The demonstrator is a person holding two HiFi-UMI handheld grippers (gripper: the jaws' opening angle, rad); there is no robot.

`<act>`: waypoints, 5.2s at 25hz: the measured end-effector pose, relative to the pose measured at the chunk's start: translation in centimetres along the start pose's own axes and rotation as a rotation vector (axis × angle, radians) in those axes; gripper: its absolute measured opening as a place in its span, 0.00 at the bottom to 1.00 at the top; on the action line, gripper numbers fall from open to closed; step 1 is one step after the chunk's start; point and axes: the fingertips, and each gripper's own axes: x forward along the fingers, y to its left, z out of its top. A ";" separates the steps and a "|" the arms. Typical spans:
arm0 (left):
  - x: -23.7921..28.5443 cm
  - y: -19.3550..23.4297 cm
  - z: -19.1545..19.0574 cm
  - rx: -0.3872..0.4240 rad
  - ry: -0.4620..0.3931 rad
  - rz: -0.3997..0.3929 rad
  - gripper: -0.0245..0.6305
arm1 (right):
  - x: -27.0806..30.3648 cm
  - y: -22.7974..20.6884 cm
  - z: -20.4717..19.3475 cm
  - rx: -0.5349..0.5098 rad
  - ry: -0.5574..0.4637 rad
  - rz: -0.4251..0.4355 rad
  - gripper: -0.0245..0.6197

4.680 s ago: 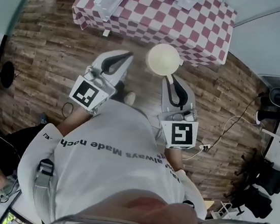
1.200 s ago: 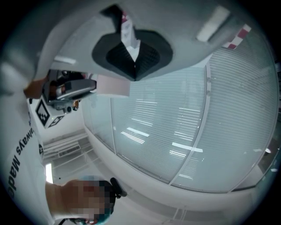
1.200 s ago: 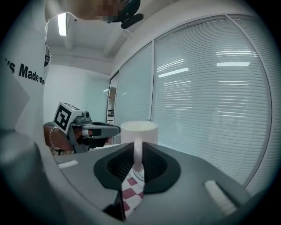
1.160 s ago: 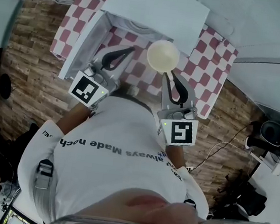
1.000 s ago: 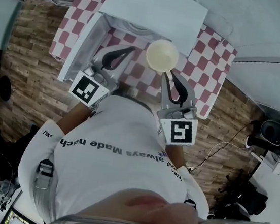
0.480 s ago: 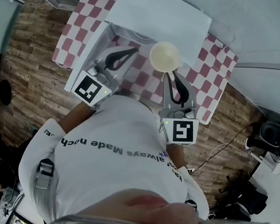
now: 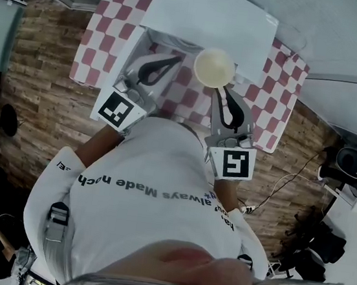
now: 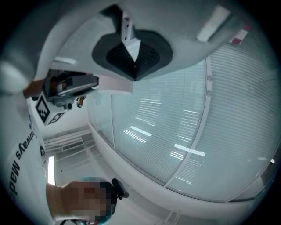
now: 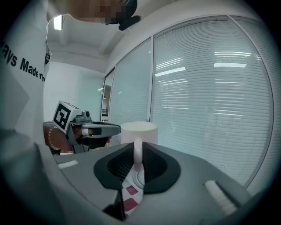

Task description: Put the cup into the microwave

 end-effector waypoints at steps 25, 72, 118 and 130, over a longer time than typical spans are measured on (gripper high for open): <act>-2.1 3.4 -15.4 -0.091 0.113 0.078 0.04 | 5.8 2.5 -16.4 0.027 0.110 -0.023 0.11; 6.2 12.6 -31.1 -0.041 0.135 0.117 0.04 | 21.9 -3.5 -30.4 0.084 0.145 -0.108 0.11; 3.9 9.4 -26.4 -0.080 0.206 0.164 0.04 | 16.9 -4.0 -24.9 0.111 0.136 -0.075 0.14; 2.0 5.1 -14.9 -0.051 0.172 0.139 0.04 | 10.5 -1.9 -12.8 0.095 0.024 -0.001 0.12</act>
